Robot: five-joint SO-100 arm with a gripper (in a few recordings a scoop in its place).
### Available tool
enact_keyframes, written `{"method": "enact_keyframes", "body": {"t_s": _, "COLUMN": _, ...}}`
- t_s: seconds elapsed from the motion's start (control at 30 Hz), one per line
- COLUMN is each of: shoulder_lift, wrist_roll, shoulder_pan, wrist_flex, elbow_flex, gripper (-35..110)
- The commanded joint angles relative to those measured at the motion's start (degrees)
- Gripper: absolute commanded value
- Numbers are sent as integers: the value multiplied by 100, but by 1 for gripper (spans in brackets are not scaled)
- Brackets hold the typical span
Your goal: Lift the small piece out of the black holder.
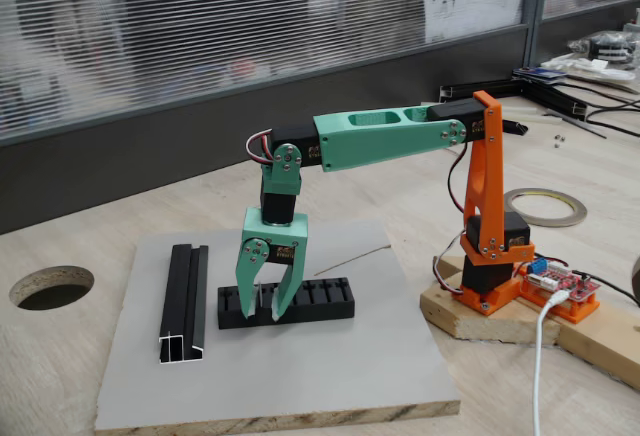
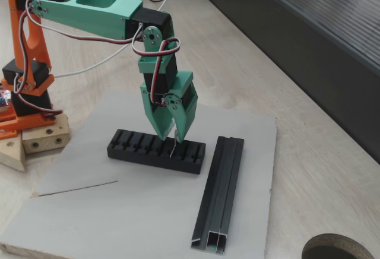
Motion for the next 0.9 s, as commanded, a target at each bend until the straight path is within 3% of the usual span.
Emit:
{"method": "enact_keyframes", "body": {"t_s": 0.0, "shoulder_lift": 132, "wrist_roll": 53, "shoulder_pan": -79, "wrist_flex": 105, "elbow_flex": -44, "gripper": 25}}
{"method": "enact_keyframes", "body": {"t_s": 0.87, "shoulder_lift": 132, "wrist_roll": 44, "shoulder_pan": -290, "wrist_flex": 105, "elbow_flex": -44, "gripper": 25}}
